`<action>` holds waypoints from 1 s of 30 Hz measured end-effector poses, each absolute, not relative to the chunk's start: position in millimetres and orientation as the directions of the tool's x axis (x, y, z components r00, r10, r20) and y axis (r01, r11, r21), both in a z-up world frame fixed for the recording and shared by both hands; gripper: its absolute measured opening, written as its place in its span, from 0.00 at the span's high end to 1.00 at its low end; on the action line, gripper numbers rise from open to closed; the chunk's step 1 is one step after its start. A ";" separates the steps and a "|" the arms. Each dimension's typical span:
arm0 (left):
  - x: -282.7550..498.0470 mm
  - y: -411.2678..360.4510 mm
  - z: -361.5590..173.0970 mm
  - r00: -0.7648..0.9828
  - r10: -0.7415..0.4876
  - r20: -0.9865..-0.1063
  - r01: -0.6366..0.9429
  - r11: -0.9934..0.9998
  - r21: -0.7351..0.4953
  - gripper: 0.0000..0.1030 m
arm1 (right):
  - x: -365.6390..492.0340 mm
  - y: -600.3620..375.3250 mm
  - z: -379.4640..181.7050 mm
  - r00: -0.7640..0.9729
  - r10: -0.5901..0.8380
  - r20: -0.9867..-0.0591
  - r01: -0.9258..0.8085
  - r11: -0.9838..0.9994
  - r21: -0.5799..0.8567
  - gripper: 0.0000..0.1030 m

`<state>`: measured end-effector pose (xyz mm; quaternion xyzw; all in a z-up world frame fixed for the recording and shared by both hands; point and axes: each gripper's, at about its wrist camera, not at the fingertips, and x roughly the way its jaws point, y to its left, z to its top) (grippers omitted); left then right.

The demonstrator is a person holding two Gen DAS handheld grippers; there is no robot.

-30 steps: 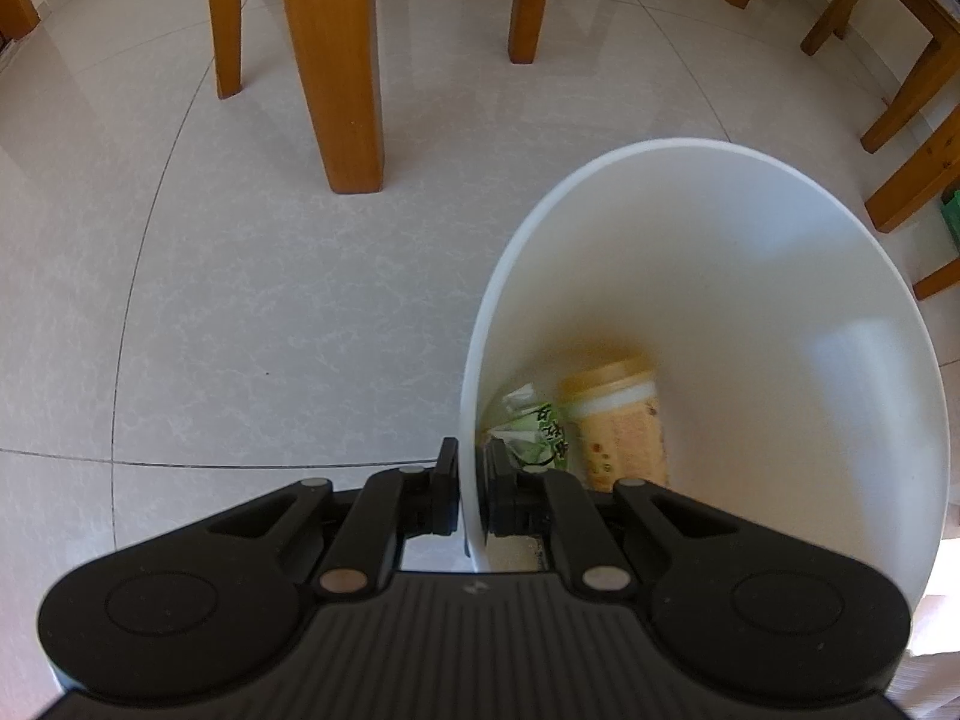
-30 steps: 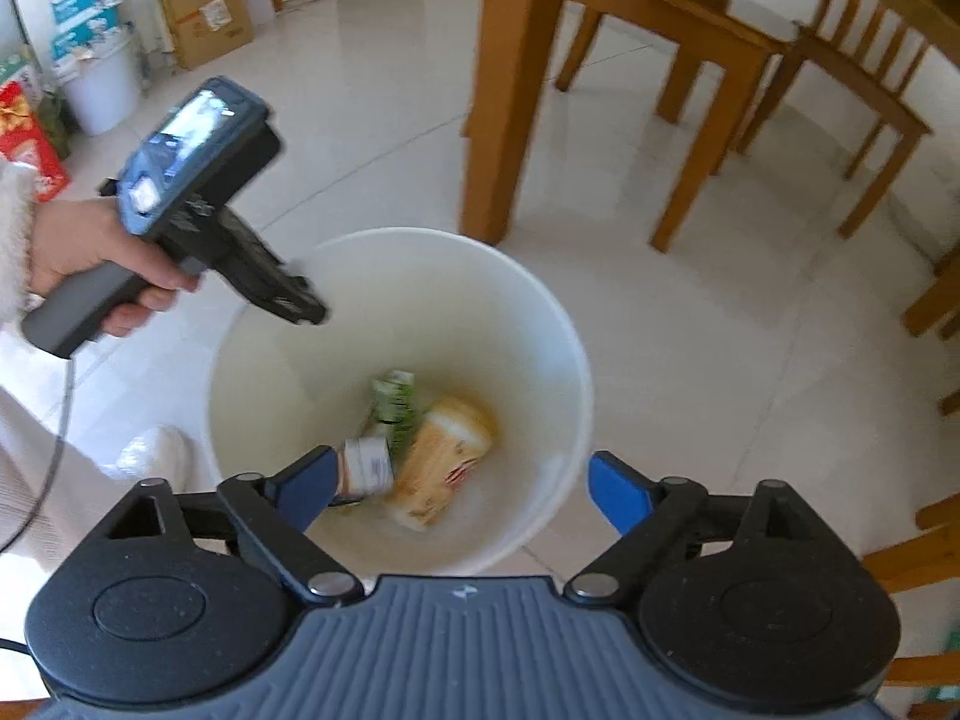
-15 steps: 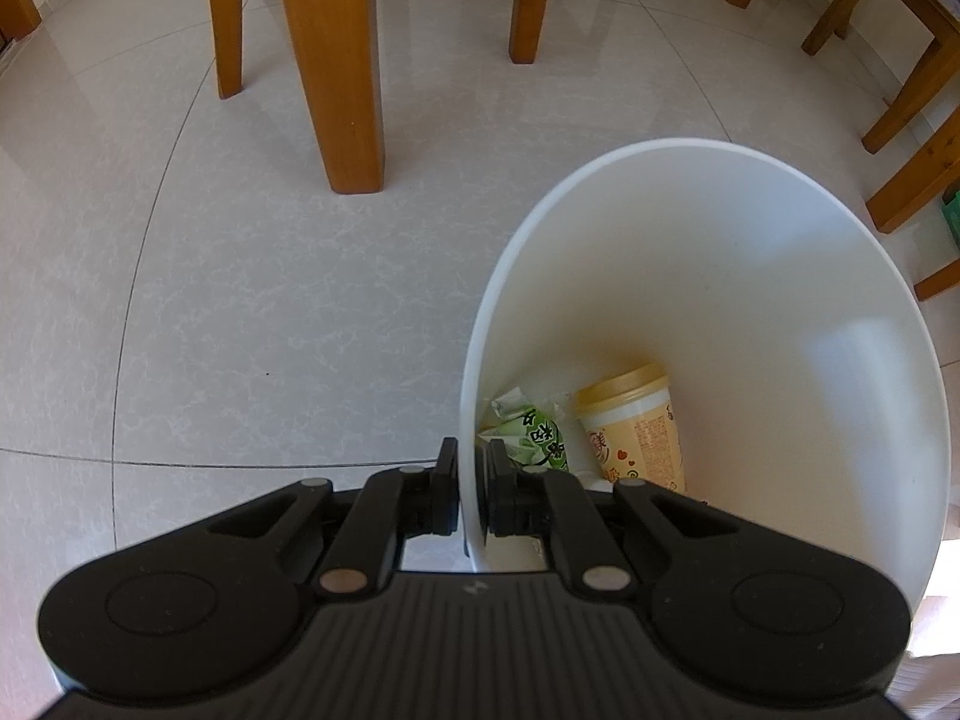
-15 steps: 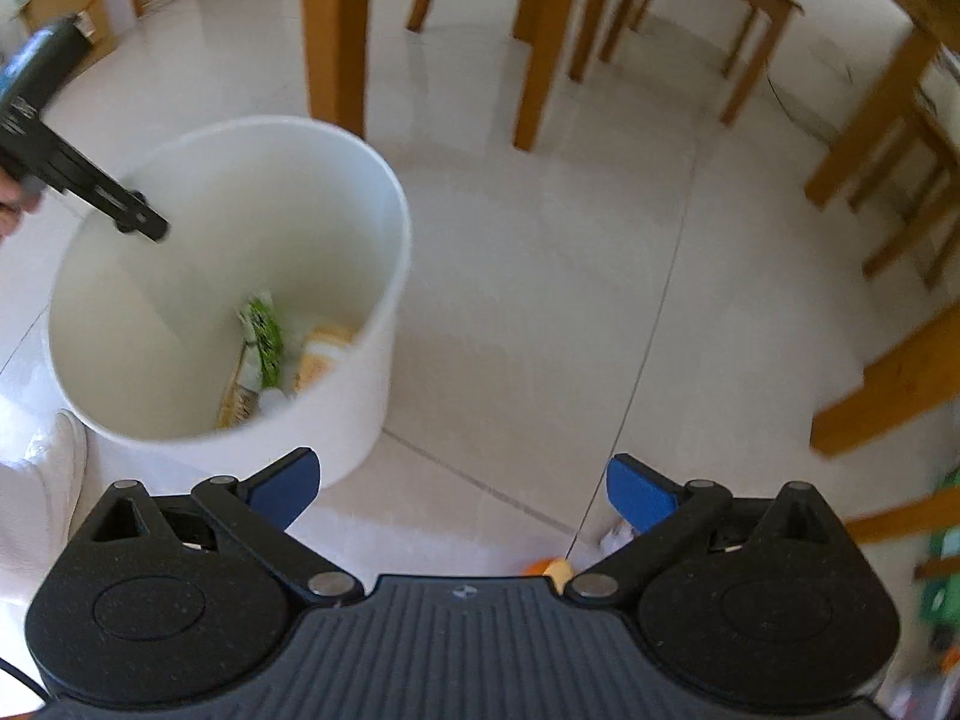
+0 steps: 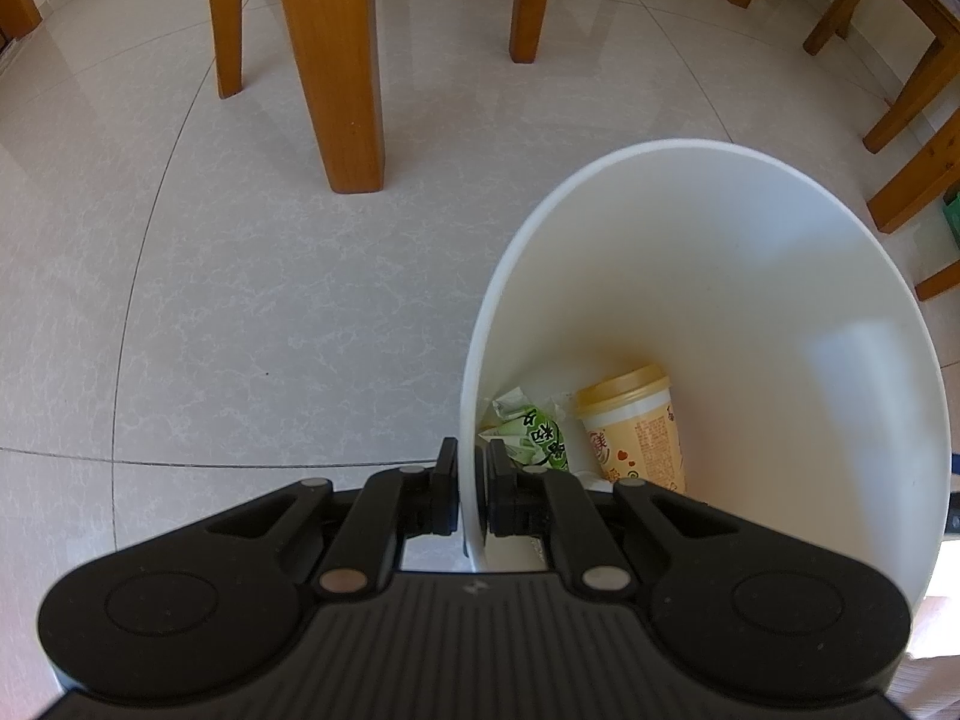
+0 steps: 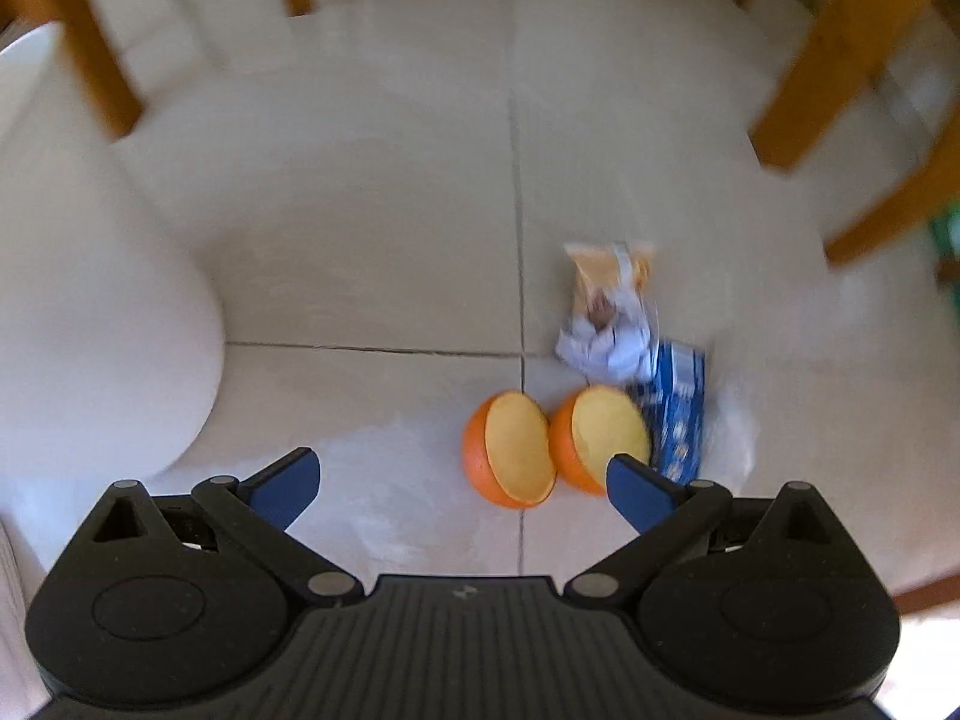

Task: Organize objects
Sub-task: 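Move the right gripper back to the orange peel halves, then grasp one orange peel half with the right gripper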

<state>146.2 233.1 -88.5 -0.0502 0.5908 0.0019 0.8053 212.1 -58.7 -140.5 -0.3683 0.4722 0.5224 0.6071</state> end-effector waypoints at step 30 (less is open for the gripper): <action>149.4 235.2 -89.9 0.300 -0.064 -0.952 -0.063 0.994 -0.087 0.94 | 274.9 -39.4 -280.6 -0.153 0.216 -0.964 -0.694 0.672 0.261 0.12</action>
